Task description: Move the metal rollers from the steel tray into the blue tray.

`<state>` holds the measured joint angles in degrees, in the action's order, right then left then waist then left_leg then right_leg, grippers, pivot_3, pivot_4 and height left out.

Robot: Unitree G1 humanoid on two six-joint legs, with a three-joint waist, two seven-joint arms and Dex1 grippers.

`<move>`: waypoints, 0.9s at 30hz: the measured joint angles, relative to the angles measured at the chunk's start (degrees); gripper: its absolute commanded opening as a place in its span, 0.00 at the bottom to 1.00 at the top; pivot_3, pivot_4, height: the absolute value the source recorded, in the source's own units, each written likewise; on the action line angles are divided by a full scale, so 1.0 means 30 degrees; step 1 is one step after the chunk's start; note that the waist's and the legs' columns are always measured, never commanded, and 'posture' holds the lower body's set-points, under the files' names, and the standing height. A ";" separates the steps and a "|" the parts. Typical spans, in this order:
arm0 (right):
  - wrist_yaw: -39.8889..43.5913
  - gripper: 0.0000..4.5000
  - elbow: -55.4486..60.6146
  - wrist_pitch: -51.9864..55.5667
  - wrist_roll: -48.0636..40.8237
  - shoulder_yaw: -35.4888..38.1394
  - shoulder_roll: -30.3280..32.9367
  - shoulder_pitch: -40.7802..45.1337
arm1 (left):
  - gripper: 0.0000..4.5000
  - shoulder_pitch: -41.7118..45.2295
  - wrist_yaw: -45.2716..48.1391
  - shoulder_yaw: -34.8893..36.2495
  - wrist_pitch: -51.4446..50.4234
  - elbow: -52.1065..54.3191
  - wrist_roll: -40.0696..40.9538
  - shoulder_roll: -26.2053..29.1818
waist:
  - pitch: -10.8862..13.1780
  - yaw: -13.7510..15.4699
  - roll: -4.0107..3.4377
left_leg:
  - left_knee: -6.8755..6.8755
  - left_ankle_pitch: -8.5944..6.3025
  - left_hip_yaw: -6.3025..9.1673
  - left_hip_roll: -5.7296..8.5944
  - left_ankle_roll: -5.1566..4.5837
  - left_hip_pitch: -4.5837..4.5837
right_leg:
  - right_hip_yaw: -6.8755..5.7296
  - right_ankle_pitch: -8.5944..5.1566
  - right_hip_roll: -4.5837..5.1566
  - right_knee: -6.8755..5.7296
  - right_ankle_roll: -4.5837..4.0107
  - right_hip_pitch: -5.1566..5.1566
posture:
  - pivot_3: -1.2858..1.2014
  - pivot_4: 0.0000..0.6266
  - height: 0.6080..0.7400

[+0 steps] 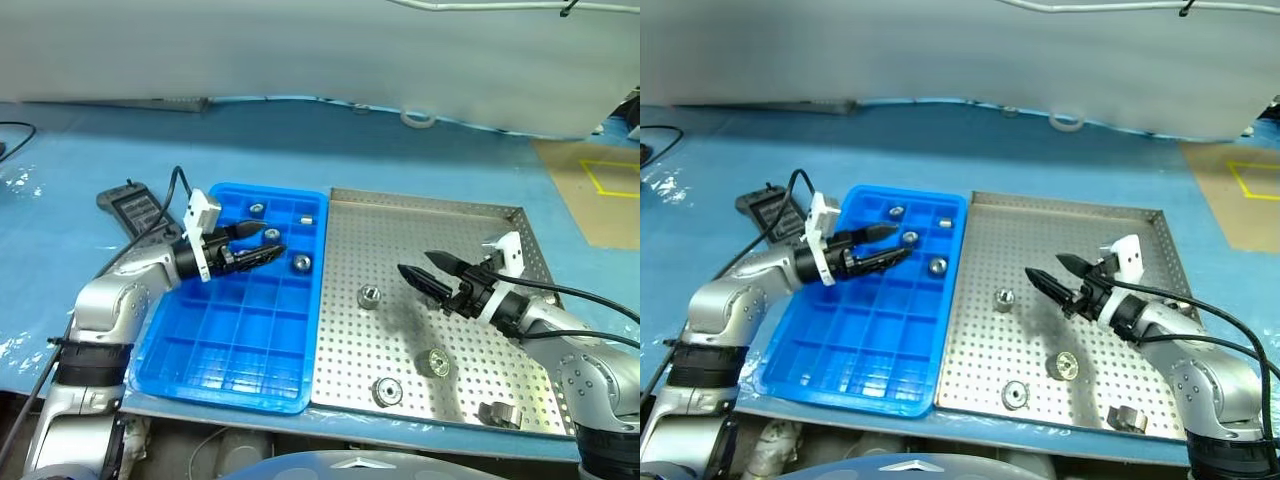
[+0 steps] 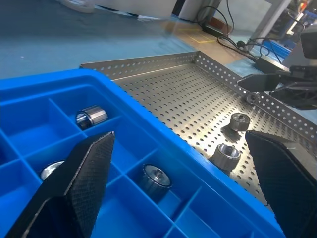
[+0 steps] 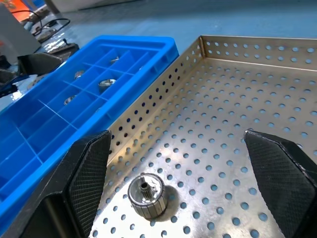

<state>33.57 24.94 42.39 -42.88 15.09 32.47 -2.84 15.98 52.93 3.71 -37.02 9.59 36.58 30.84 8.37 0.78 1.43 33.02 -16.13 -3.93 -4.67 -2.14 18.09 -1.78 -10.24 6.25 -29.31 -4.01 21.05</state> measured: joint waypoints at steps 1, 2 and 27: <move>-0.0043 1.00 -0.0017 -0.0136 0.0157 0.0005 -0.0001 -0.0002 | 0.99 -0.0260 -0.0136 -0.0015 -0.0010 0.0374 0.0033 -0.0040 | 0.0001 0.0005 0.0005 | 0.0000 0.0000 0.0001 0.0000 0.0000 0.0010 | -0.0003 0.0000 -0.0001 0.0007 0.0000 0.0008 | 0.49 0.24 1.00; -0.0377 1.00 -0.0222 -0.0511 0.0445 0.0022 -0.0258 0.0169 | 0.99 -0.0385 -0.0594 0.0024 0.0024 0.0598 -0.0009 -0.0256 | -0.0001 0.0008 0.0008 | 0.0001 0.0000 0.0002 -0.0001 0.0002 0.0006 | -0.0005 0.0000 -0.0002 0.0006 0.0000 0.0004 | 0.49 0.24 1.00; -0.3200 1.00 0.0567 -0.1686 0.0301 0.1417 -0.2420 -0.0396 | 0.99 -0.1744 -0.4544 0.0618 -0.0299 0.3370 0.1370 -0.2699 | 0.0006 0.0058 -0.0006 | 0.0001 0.0004 0.0013 -0.0002 0.0016 -0.0001 | -0.0002 -0.0005 -0.0002 0.0024 0.0009 -0.0010 | 0.48 0.24 1.00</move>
<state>23.97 26.64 37.33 -41.98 19.34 25.21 -4.02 10.74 39.30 5.56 -37.91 19.70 40.69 22.75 8.39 0.96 1.41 33.03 -16.12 -3.90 -4.68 -2.10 18.09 -1.78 -10.26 6.25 -29.24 -3.98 21.02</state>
